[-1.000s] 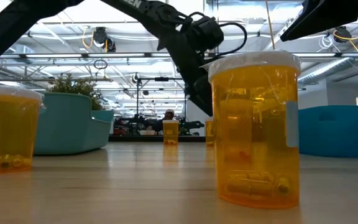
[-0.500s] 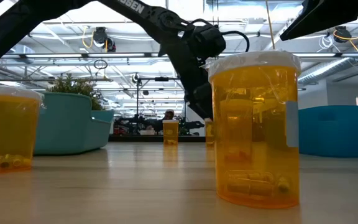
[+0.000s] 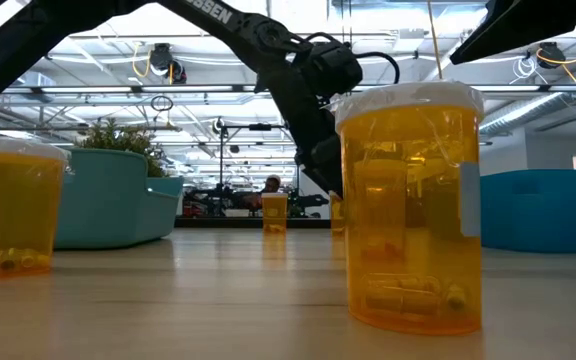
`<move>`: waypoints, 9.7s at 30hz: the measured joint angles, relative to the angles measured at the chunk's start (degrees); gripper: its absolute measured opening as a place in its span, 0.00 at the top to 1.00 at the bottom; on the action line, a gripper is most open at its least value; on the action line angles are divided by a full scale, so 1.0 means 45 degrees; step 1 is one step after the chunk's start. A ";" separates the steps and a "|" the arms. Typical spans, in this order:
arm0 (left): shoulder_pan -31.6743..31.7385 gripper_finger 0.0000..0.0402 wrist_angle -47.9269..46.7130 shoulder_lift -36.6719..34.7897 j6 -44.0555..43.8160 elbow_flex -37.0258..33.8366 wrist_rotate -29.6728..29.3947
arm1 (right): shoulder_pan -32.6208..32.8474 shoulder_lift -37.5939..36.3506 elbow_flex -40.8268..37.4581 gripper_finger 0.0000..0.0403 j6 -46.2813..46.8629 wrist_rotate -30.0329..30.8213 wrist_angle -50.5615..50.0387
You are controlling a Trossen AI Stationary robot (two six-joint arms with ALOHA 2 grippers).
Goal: Pick and place medicine bottles into bin by pill shape (circle, oval)
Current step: Put the big orange capsule bottle into the green bin
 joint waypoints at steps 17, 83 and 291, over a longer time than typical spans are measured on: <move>-0.0257 0.45 -0.1397 -0.0019 -0.0418 0.0801 -0.0050 | 0.0001 0.0000 0.0000 0.55 0.0087 -0.0281 0.0049; -0.4255 0.43 -0.3249 -1.3104 -0.9274 -1.3329 -0.3886 | 0.0223 0.0004 -0.0005 0.55 -0.0102 -0.0578 0.1041; 0.1962 0.42 -0.2278 -0.1909 -0.3954 -0.2030 -0.2000 | -0.1049 0.0005 -0.0010 0.55 -0.2336 -0.1588 0.4124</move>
